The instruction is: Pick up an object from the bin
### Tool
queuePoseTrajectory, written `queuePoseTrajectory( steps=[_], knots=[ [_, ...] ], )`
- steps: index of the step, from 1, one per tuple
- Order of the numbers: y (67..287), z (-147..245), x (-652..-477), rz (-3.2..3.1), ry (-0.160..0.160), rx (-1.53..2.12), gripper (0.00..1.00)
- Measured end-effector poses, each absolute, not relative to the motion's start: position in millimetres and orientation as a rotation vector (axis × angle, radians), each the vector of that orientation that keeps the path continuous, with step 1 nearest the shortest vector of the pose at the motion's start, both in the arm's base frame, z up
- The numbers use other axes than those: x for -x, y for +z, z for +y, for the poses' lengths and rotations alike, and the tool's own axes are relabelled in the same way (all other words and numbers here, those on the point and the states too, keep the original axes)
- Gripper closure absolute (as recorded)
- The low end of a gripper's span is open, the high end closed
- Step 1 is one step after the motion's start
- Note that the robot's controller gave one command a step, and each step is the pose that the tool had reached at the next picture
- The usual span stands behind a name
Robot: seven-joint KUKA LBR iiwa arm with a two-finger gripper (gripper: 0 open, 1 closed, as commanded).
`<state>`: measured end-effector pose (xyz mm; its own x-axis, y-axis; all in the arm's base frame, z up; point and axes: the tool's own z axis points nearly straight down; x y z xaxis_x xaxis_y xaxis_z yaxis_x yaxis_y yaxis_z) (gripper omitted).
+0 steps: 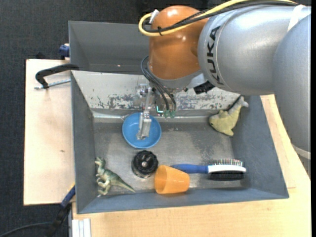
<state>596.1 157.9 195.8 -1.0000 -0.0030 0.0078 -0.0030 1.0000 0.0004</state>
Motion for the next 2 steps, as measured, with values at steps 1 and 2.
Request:
queuePoseTrajectory(
  steps=[1,2],
  knots=[
    [68.6,141.0,-582.0,-3.132,-0.002,-0.042,0.0],
    [74.4,142.7,-581.9,-3.127,-0.004,-0.047,1.0]
  ],
)
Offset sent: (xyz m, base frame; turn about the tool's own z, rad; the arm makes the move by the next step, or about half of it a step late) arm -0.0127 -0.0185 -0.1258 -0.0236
